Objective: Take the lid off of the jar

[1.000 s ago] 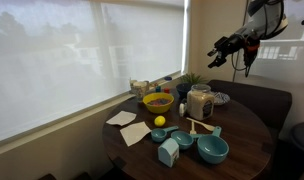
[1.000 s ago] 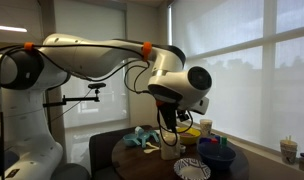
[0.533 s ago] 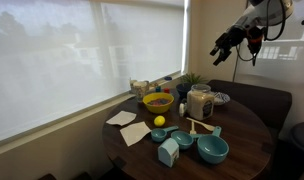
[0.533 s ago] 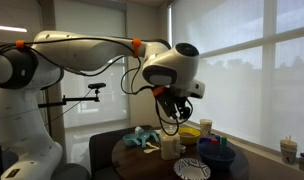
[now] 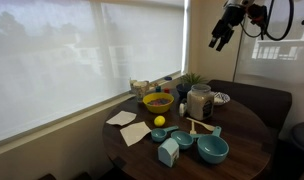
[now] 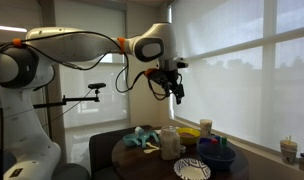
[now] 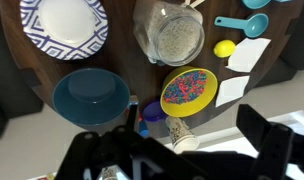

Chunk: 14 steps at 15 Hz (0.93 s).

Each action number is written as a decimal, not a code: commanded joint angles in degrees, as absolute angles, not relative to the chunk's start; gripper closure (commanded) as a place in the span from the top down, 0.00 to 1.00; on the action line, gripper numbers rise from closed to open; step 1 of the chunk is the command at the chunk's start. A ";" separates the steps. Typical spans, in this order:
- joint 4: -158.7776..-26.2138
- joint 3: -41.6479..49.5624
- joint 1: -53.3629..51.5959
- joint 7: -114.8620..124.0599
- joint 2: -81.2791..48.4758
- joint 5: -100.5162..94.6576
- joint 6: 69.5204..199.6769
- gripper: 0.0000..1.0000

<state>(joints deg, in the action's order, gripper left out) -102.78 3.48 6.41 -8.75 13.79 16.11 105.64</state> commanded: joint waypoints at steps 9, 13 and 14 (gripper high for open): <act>-100.37 -4.32 4.10 14.17 13.98 -14.60 100.29 1.00; -100.85 -3.40 3.11 12.43 13.73 -12.52 100.16 1.00; -100.85 -3.43 2.92 12.42 13.76 -12.29 99.92 1.00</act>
